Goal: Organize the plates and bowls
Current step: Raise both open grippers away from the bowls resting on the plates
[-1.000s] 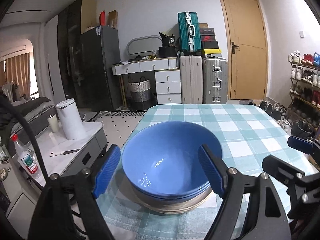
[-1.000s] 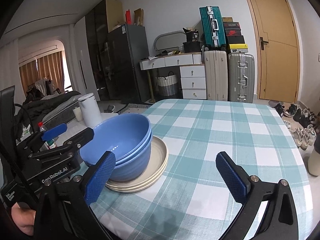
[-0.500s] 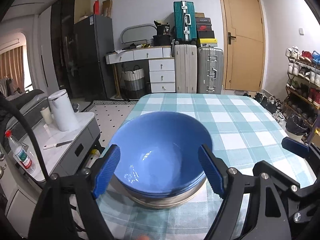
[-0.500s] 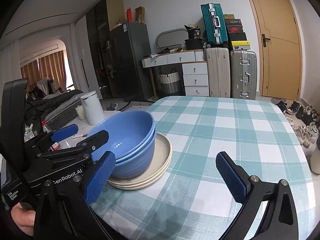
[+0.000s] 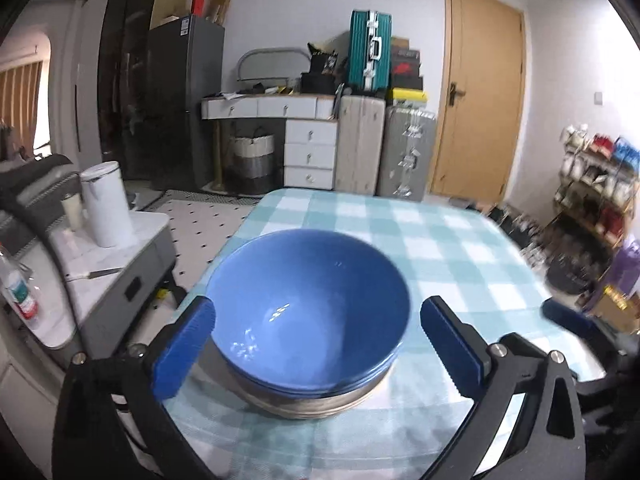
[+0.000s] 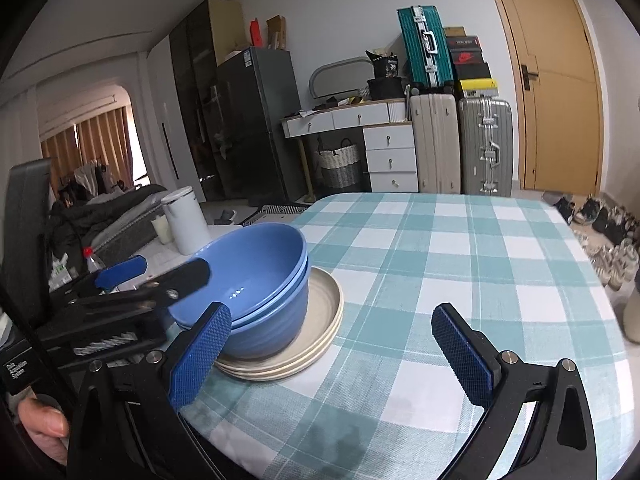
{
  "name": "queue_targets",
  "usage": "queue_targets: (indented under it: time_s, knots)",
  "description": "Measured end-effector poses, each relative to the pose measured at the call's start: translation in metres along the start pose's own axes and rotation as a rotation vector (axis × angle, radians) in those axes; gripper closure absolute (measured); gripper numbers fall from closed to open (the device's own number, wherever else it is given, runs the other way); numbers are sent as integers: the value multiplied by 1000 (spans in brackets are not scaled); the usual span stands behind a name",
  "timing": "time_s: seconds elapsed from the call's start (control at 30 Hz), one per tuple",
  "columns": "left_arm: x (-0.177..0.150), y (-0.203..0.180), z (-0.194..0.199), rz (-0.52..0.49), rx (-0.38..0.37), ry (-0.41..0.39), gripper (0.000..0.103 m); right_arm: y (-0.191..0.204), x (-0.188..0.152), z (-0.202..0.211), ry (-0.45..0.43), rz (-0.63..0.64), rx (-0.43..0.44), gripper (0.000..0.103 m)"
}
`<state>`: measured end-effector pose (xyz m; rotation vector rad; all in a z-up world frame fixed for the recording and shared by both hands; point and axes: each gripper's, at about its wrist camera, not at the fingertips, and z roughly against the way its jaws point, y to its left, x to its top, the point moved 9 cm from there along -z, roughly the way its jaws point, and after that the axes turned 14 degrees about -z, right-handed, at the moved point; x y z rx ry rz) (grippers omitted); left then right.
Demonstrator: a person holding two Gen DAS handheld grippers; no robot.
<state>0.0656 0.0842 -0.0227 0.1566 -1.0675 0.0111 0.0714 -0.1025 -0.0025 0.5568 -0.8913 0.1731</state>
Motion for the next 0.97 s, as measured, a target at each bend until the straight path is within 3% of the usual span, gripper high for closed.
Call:
queue_targets:
  time_s: [0.63,0.97]
  knots:
    - [-2,-8,-5,-30,-26,20,0,-2,-1,-2,1,6,-1,1]
    - [1,0,3,-17,17,-42,0,1,-4,-2,-3,25,3,1]
